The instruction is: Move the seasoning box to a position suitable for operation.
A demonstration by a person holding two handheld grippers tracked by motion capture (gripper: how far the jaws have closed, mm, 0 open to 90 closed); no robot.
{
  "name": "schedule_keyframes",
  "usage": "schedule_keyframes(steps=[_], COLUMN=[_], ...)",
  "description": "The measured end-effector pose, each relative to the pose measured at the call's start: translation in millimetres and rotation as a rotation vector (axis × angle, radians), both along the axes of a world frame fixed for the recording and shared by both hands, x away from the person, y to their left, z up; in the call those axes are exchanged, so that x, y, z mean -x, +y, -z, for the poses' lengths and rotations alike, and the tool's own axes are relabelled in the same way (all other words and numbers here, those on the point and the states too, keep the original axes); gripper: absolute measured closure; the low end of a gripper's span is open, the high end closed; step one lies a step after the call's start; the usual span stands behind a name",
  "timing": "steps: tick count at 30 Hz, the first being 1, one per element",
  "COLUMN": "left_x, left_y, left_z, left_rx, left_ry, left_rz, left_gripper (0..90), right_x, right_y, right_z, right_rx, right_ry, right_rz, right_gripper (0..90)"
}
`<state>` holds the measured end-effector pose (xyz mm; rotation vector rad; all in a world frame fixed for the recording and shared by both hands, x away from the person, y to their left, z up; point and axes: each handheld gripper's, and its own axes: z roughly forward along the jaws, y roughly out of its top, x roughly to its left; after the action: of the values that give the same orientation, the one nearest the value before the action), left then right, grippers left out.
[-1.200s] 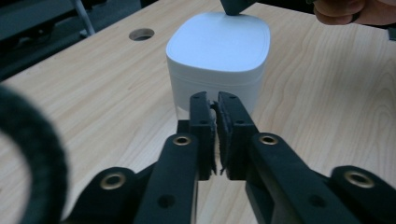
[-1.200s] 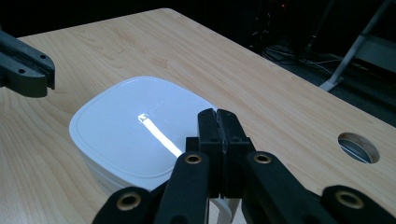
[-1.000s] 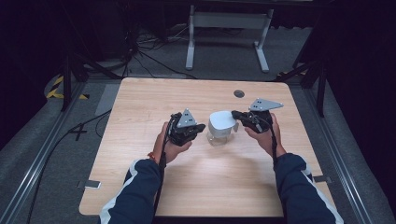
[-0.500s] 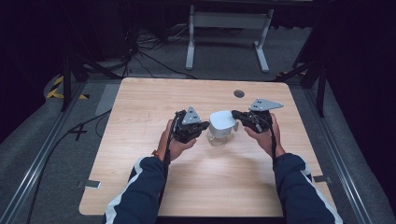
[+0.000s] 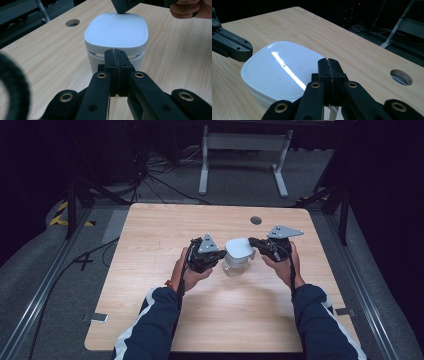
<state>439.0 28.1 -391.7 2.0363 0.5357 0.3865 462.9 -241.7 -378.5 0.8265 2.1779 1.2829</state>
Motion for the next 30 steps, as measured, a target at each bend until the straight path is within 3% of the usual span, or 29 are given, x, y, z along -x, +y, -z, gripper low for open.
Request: schedule_keyframes(steps=[13, 30], left_x=[-2.5, -9.3], left_y=[-5.8, -22.9], left_z=[1.2, -25.5], left_rx=[-0.022, -0.008], left_ry=[-0.013, -0.046], left_rz=[-0.002, 0.005], left_gripper=[89.4, 89.3], right_x=[-3.3, -0.2], right_y=[-4.4, -9.5], right_z=[6.1, 7.1], right_rx=[-0.01, 0.002], right_ry=[0.025, 0.021], right_rz=[0.027, 0.025], right_gripper=[90.0, 89.9])
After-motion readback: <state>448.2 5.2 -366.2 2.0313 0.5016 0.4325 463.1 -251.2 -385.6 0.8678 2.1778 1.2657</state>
